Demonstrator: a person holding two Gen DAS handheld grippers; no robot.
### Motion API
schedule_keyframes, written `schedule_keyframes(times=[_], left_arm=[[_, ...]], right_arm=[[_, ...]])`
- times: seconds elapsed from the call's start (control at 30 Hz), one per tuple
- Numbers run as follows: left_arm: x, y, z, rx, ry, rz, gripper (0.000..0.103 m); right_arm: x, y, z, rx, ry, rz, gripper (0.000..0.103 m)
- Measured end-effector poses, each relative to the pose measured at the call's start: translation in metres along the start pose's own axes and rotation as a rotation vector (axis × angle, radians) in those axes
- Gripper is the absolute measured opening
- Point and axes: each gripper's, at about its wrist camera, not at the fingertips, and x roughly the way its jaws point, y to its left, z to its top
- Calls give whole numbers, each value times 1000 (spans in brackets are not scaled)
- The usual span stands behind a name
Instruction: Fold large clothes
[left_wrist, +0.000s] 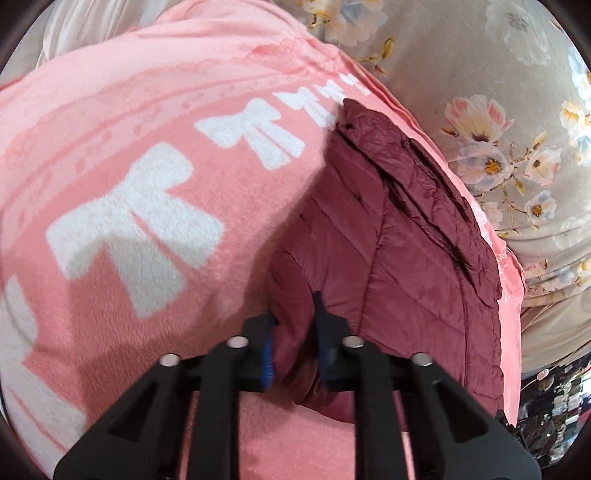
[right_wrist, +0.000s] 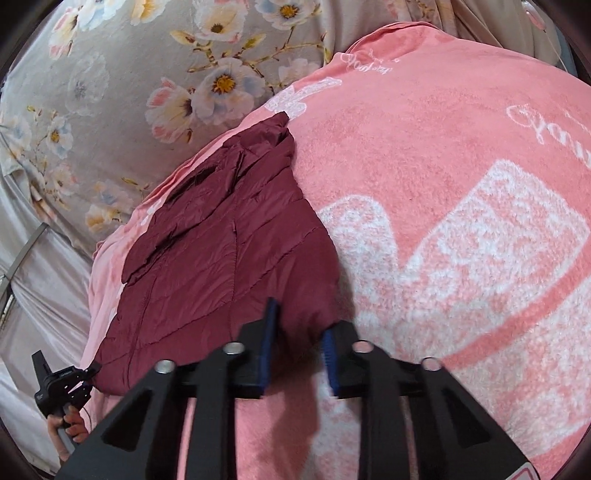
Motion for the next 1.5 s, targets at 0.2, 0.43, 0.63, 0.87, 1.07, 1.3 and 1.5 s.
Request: schedule_keyframes(times=[0.2, 0.43, 0.63, 0.87, 1.07, 1.3, 1.5], left_arm=[[-30, -17, -2, 32, -49, -45, 5], [-108, -32, -20, 106, -110, -111, 4], [-203, -36, -41, 150, -203, -164, 3], [-283, -74, -25, 234, -388, -251, 3], [-208, -118, 24, 303, -360, -133, 3], [-76, -123, 63, 325, -230, 93, 3], [5, -113, 69, 323, -138, 187, 3]], right_arm=[[-33, 12, -2, -39, -75, 20, 3], [-124, 36, -15, -152, -182, 67, 2], [-237, 69, -38, -349, -350, 71, 2], [-290, 108, 0, -392, -579, 157, 2], [-194, 106, 73, -293, -497, 107, 2], [-78, 85, 105, -243, -332, -25, 2], [-17, 74, 113, -229, -259, -90, 2]])
